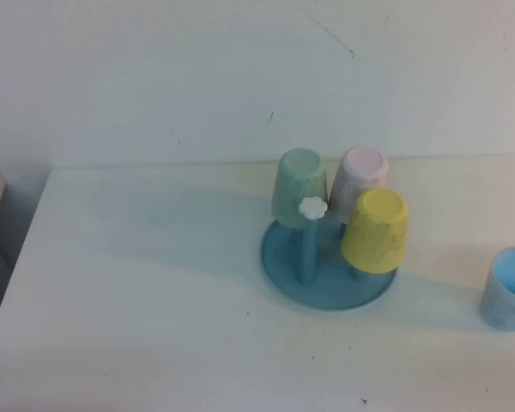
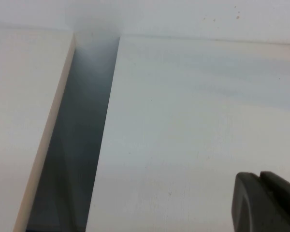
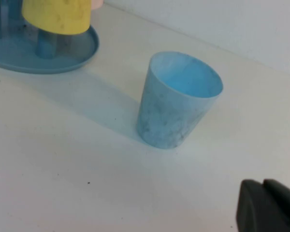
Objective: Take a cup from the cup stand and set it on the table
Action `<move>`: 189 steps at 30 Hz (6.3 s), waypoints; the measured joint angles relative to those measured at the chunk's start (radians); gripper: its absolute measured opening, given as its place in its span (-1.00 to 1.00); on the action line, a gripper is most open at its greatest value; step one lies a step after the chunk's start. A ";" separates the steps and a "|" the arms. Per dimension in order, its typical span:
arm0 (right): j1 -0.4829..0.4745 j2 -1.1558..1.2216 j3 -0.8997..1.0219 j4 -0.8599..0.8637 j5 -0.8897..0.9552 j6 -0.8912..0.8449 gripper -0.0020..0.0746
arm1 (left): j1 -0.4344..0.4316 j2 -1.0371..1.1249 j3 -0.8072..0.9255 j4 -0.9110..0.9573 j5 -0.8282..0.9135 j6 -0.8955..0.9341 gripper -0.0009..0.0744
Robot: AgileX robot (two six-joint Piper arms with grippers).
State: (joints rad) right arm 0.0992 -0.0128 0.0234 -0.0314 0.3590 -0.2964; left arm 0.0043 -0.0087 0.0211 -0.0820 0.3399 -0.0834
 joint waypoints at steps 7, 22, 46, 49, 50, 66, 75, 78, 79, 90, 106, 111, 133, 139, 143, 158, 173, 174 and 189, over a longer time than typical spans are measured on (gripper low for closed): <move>0.000 0.000 0.000 0.000 0.000 0.000 -0.95 | 0.000 0.000 0.000 0.000 0.000 0.000 -0.98; 0.000 0.000 0.000 0.000 0.005 0.002 -0.95 | 0.000 0.000 0.000 0.000 0.000 -0.003 -0.98; 0.000 0.116 -0.533 0.058 0.198 0.162 -0.95 | 0.000 0.000 0.000 0.000 0.000 -0.003 -0.98; 0.000 0.150 -0.535 0.058 0.189 0.172 -0.95 | 0.000 0.000 0.000 0.000 0.000 -0.003 -0.98; 0.000 0.154 -0.535 0.058 0.187 0.172 -0.95 | 0.000 0.000 0.000 0.000 0.000 -0.003 -0.98; 0.000 0.543 -0.683 0.013 0.327 0.062 -0.95 | 0.000 0.000 0.000 0.000 0.000 -0.001 -0.98; 0.000 1.030 -0.980 0.062 0.614 -0.069 -0.88 | 0.000 0.000 0.000 0.000 0.000 -0.001 -0.98; 0.000 1.187 -1.081 0.149 0.703 -0.145 -0.74 | 0.000 0.000 0.000 0.000 0.000 -0.001 -0.98; 0.002 1.235 -1.118 0.176 0.736 -0.172 -0.71 | 0.000 0.000 0.000 0.000 0.000 -0.001 -0.98; 0.131 1.565 -1.350 0.233 0.861 -0.353 -0.47 | 0.000 0.000 0.000 0.000 0.000 -0.003 -0.98; 0.249 1.874 -1.692 0.235 0.864 -0.224 0.73 | 0.000 0.000 0.000 0.000 0.000 -0.001 -0.98; 0.249 1.958 -1.801 0.232 0.864 -0.197 0.74 | 0.000 0.000 0.000 0.000 0.000 -0.001 -0.98; 0.249 2.093 -1.860 0.220 0.864 -0.243 0.74 | 0.000 0.000 0.000 0.000 0.000 0.001 -0.99; 0.258 2.120 -1.860 0.238 0.864 -0.245 0.74 | 0.000 0.000 0.000 0.000 0.000 0.001 -0.98; 0.262 2.125 -1.860 0.246 0.862 -0.261 0.62 | 0.000 0.000 0.000 0.000 0.000 0.001 -0.98; 0.245 1.798 -1.869 0.255 0.869 -0.298 0.62 | 0.000 0.000 0.000 0.000 0.000 -0.003 -0.98; -0.143 1.249 -0.912 1.132 0.686 -0.713 0.62 | 0.000 0.000 0.000 0.000 0.000 -0.003 -0.98; -0.156 1.233 -0.826 1.249 0.680 -0.759 0.62 | 0.000 0.000 0.000 0.000 0.000 -0.003 -0.98; -0.164 1.374 -0.476 1.718 0.727 -0.500 0.62 | 0.000 0.000 0.000 0.000 0.000 0.001 -0.98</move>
State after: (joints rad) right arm -0.0652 1.3616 -0.4521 1.6864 1.0862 -0.7969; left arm 0.0043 -0.0087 0.0211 -0.0820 0.3399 -0.0826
